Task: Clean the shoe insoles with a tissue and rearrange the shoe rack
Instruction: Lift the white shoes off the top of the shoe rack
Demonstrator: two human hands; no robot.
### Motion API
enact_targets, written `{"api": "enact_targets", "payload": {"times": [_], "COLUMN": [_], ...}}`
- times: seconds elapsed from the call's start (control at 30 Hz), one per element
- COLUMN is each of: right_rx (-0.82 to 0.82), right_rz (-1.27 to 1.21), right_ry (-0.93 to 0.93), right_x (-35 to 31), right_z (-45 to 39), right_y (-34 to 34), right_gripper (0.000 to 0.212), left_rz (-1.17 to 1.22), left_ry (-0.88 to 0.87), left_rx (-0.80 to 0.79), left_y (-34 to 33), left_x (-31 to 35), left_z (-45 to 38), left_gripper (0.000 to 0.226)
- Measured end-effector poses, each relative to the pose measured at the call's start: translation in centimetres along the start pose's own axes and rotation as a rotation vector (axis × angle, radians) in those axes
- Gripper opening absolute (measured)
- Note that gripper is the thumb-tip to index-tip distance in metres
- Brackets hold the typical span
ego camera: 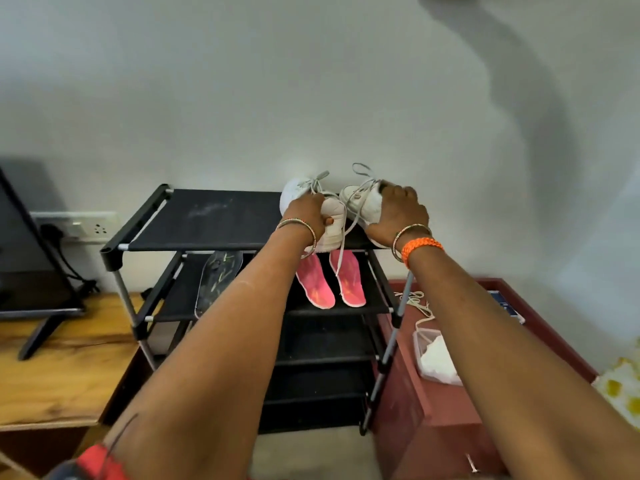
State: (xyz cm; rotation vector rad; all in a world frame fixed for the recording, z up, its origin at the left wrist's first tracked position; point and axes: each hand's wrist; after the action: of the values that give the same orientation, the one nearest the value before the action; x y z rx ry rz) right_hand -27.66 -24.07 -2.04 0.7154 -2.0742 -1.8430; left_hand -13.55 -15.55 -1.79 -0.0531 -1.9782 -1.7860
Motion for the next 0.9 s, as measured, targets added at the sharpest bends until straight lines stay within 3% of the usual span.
{"api": "enact_targets", "payload": {"times": [0.23,0.33,0.43,0.53,0.63,0.67,0.77,0.9], "right_rx": [-0.005,0.103,0.280,0.347,0.342,0.314,0.086,-0.351], "right_rz": [0.124,0.189,0.074,-0.053,-0.186,-0.248,-0.399,-0.424], "right_ry": [0.146,0.168,0.242,0.303,0.377,0.404,0.461,0.437], "right_x": [-3.0,-3.5,-4.9,-7.3,-9.1,-9.5,-10.2,-11.0], "right_z": [-0.4,0.7,4.3,10.2,15.9,17.8,21.6,23.1], "right_y": [0.7,0.9,2.6,5.6,7.4,7.7,7.4,2.0], "right_gripper": [0.047,0.036,0.031,0.041,0.033,0.031,0.021,0.015], "left_rz": [0.002,-0.023,-0.097,0.184,0.483,0.552,0.746,0.920], "left_ry": [-0.014,-0.062,-0.090,-0.183,-0.305,-0.354,-0.390,-0.202], "left_rx": [0.035,0.139,0.277,0.314,0.213,0.175,0.079,-0.119], "left_y": [-0.3,-0.3,1.0,4.2,7.0,7.4,7.4,1.9], "left_x": [-0.2,-0.2,-0.4,-0.7,-0.1,0.0,-0.9,-4.7], "left_z": [-0.1,1.3,5.3,11.4,18.3,20.4,24.6,26.0], "left_gripper": [0.032,0.032,0.040,0.048,0.015,0.005,0.012,0.003]}}
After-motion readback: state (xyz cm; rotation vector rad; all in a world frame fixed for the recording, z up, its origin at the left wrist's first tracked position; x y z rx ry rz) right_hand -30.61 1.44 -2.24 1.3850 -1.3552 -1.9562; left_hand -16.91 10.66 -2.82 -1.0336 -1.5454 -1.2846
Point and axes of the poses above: each hand's wrist, its own z-axis away from the middle knuckle, its own y-axis out of the back of the hand, x = y × z, and after that the axes turned 14 degrees about -x, right-handed
